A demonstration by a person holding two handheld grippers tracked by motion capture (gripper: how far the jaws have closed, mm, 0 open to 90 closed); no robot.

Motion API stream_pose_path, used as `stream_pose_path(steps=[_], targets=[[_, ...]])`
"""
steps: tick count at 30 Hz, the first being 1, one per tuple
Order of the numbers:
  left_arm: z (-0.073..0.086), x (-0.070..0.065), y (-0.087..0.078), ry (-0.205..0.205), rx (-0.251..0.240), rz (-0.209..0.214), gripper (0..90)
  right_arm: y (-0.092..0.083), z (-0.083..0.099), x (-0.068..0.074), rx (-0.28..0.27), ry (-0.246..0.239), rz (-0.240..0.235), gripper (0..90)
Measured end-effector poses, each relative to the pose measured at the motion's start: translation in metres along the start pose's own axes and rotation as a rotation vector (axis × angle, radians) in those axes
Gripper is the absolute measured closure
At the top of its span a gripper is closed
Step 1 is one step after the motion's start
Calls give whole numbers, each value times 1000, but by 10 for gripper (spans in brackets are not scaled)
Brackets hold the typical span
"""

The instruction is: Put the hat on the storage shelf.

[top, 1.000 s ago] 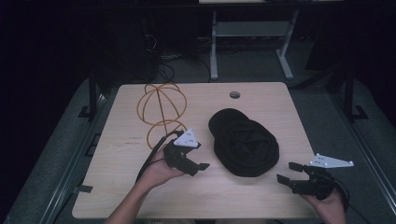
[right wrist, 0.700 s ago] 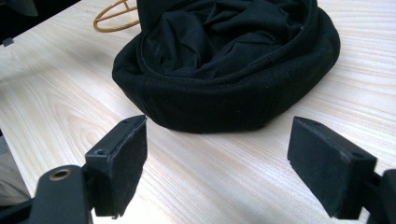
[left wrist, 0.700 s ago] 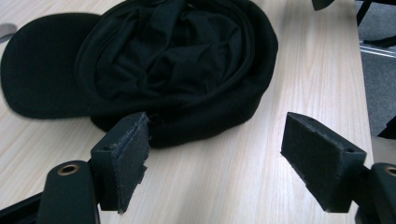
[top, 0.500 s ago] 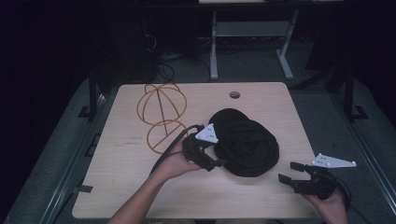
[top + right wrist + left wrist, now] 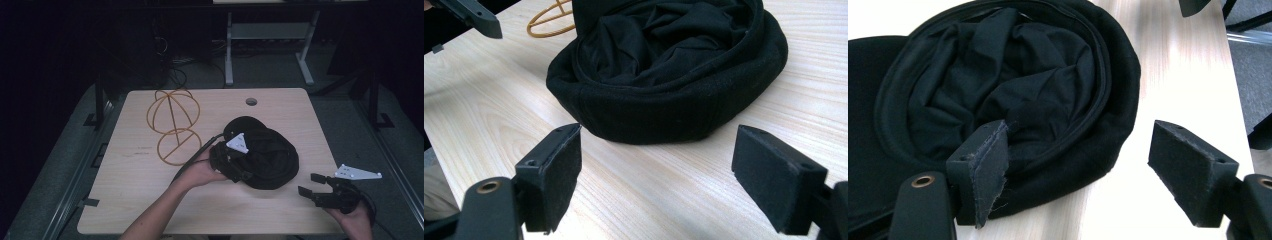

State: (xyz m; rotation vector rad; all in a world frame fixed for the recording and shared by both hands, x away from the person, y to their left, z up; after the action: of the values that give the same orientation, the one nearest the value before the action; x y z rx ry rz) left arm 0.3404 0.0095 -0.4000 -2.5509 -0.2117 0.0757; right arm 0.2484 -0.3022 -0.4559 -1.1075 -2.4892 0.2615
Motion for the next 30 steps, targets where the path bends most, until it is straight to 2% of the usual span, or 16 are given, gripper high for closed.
stream_pose_path(steps=[9,19,26,30], targets=[[0,0,16,14,32,33,237,0,0,0,-2,0,-2,194],[4,0,32,11,79,69,240,-1,0,-1,-3,-3,-2,194],[10,0,45,25,131,91,263,0,0,0,-1,-5,-8,194],[15,3,51,14,157,102,279,1,0,0,2,-6,-10,194]])
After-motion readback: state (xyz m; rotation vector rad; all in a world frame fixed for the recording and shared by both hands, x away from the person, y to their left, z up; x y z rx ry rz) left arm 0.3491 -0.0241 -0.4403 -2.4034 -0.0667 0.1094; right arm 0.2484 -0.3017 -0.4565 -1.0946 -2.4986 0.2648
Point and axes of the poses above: each handheld gripper's, and its own axes: y roughly forward along the jaws, z roughly out of its underside, x roughly to its left, the point moved 2 cm from there along y, roughly forward along the jaws, and after that the axes turned 13 degrees about -x, right-handed, at the moved point
